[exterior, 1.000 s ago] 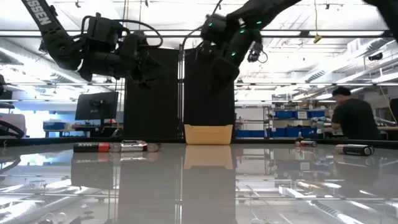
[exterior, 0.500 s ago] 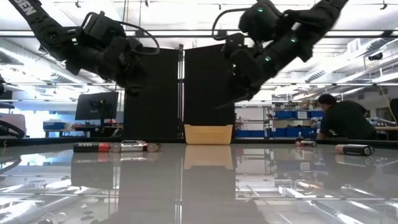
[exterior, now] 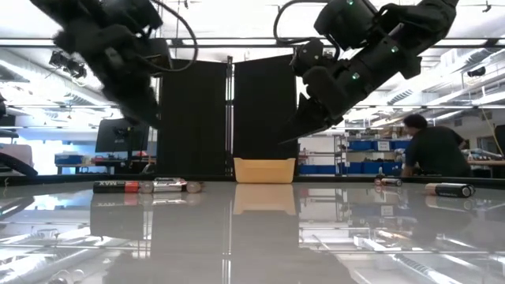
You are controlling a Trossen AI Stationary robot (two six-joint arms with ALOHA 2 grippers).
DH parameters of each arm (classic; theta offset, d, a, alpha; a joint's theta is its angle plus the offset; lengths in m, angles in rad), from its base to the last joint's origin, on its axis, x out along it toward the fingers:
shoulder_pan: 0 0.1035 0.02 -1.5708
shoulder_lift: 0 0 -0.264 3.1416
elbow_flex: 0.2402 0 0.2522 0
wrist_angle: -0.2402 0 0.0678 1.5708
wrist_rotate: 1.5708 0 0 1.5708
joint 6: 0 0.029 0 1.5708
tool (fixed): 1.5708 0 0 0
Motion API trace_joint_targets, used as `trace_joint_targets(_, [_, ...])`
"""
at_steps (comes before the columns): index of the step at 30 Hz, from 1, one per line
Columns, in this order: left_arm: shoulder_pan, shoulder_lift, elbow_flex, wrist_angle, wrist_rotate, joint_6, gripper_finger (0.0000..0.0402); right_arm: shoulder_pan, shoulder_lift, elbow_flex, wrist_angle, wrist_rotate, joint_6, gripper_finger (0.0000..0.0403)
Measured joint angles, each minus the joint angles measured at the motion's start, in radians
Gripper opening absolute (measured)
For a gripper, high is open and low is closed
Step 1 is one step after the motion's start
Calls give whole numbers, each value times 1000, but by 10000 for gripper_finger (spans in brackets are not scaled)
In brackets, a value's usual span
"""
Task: Sort batteries
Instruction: Put the black-red battery into the green bin
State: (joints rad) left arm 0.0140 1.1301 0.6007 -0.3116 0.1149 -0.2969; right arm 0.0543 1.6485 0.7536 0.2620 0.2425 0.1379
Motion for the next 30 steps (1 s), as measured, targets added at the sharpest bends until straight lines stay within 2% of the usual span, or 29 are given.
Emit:
trace_joint_targets(6, [-155,0,30,-213,-122,-275,8,29,0,0,9,26,-2,9])
trace_joint_targets(11, [-232,28,30,-296,-173,-365,41,36,1,0,15,30,-2,9])
trace_joint_targets(15, [-257,65,30,-261,-229,-368,84,36,1,0,15,30,-3,9])
trace_joint_targets(21, [-265,151,30,-175,-237,-366,141,36,1,0,15,29,-9,9])
trace_joint_targets(30, [-265,246,30,-130,-248,-392,152,36,2,0,14,29,-10,9])
